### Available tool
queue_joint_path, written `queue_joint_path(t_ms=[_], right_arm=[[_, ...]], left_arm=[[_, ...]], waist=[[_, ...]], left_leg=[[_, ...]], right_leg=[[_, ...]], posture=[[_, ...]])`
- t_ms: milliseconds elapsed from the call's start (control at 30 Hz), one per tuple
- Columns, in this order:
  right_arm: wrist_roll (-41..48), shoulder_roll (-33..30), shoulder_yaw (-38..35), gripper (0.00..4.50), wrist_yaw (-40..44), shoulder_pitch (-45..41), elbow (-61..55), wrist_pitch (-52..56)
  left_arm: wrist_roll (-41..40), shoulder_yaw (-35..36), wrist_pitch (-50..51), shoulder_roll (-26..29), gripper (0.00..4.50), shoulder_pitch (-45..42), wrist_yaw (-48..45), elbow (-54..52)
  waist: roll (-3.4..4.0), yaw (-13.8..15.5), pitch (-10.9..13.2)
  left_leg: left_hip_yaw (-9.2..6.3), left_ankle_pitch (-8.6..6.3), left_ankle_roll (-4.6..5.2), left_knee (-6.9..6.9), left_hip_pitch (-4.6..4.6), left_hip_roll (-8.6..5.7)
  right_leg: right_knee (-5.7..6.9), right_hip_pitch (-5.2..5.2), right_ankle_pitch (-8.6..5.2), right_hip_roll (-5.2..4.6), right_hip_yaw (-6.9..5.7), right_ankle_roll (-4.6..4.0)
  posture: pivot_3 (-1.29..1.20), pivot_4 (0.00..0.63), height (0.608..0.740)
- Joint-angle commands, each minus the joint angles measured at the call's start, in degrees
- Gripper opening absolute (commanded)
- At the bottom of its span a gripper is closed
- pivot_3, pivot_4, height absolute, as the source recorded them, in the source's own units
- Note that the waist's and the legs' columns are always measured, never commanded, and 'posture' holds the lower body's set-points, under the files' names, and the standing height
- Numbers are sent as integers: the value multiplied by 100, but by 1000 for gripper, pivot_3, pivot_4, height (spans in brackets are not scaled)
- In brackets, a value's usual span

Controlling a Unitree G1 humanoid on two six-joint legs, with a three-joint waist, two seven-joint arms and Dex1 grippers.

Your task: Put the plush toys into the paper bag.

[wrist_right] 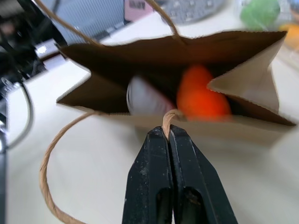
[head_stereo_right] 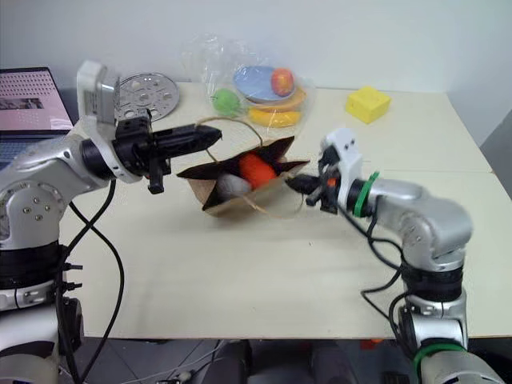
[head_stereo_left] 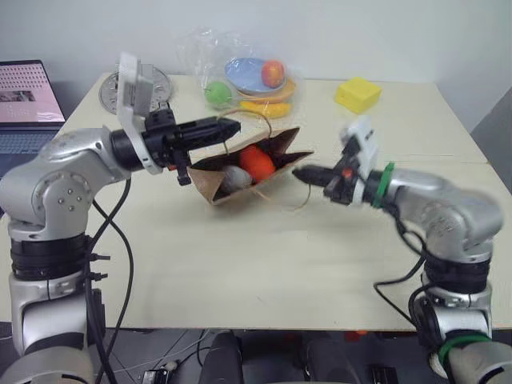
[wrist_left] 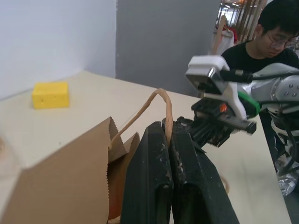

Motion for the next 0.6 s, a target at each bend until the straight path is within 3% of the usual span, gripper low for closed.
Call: queue_joint_path(t_ms=[33, 600], right_arm=[[315, 0, -529, 28, -265, -516, 243, 439], [511, 341, -684, 28, -1112, -812, 338, 217]], left_arm=[[322, -205, -365, -98, 0, -327, -219, 422], [1221, -571, -1320, -821, 0, -1101, -618, 1821]], waist=[[1, 3, 0], [3, 3, 2]], left_leg=[[1, 0, 0, -1, 0, 0], [3, 0, 1, -4, -13, -1]], right_leg=[[0, -2, 0, 0, 0, 0], [-2, -13, 0, -1, 1, 0]], posture=[[0, 150, 740], [0, 150, 740]])
